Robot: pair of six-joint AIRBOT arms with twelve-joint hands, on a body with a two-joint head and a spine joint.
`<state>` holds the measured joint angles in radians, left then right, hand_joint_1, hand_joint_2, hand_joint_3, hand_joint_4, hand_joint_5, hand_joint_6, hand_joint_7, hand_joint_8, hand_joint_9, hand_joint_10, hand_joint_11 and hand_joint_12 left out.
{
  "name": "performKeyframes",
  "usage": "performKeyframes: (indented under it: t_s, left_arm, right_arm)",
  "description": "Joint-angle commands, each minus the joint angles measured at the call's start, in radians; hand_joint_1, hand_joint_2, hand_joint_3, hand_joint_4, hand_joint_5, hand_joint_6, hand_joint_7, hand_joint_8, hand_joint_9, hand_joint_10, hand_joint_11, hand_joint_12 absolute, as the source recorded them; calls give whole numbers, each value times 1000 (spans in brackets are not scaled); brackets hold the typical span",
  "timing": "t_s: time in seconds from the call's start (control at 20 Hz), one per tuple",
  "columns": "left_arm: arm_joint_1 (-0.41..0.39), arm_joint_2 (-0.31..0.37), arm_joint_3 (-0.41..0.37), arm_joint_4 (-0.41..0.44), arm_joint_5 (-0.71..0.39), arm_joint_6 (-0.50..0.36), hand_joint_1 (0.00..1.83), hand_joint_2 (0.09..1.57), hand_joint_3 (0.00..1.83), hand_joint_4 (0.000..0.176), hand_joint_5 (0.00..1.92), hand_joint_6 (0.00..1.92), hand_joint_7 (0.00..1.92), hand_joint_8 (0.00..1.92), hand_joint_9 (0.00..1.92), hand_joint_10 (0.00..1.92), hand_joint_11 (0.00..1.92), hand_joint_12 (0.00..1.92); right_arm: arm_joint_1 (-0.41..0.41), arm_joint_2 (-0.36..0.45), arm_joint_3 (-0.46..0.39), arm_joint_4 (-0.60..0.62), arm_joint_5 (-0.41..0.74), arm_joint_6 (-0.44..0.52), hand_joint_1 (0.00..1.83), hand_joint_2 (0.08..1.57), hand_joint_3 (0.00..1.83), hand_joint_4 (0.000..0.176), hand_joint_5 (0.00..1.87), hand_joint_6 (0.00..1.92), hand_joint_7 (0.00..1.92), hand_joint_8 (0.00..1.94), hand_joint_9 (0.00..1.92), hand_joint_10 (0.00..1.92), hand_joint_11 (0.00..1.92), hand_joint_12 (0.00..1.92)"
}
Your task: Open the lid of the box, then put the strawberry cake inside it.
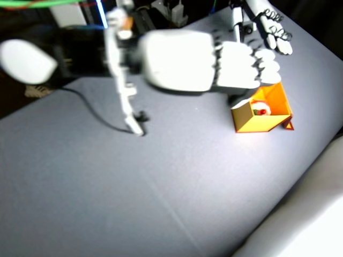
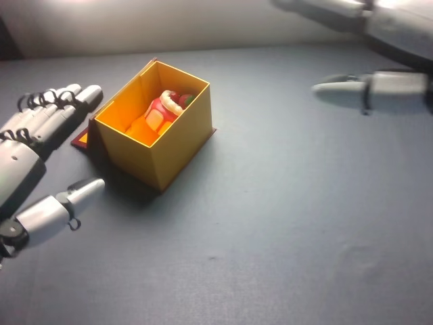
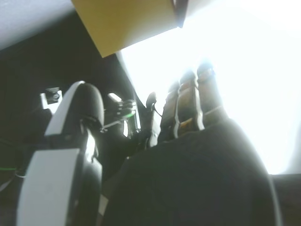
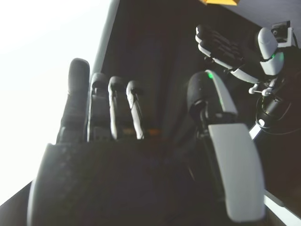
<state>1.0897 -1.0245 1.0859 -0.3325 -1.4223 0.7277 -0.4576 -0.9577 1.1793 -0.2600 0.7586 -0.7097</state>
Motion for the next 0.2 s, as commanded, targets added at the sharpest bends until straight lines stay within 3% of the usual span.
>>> performKeyframes:
  t_s: [0.0, 0.05, 0.1, 0.15]
  left_arm:
    - [-5, 13, -1, 9, -143, -4, 449, 1342, 0, 105, 0, 0, 0, 0, 0, 0, 0, 0]
    - [-5, 20, -3, 9, -153, -4, 399, 1331, 0, 121, 0, 0, 0, 0, 0, 0, 0, 0]
    - [-5, 27, -7, 9, -161, -5, 362, 1320, 0, 129, 0, 0, 0, 0, 0, 0, 0, 0]
    - [-3, 36, -12, 9, -174, -5, 339, 1315, 0, 136, 0, 0, 0, 0, 0, 0, 0, 0]
  right_arm:
    - [-14, 22, -16, 46, 177, 3, 208, 1265, 0, 13, 0, 0, 0, 0, 0, 0, 0, 1272]
    - [-56, 57, -39, 74, 216, 3, 199, 1256, 0, 0, 0, 0, 0, 0, 0, 0, 0, 1158]
    - [-87, 84, -59, 100, 246, 3, 237, 1270, 3, 0, 0, 0, 0, 0, 57, 33, 0, 1561]
    - [-123, 115, -80, 131, 286, 0, 283, 1257, 0, 0, 0, 0, 0, 0, 67, 52, 0, 1692]
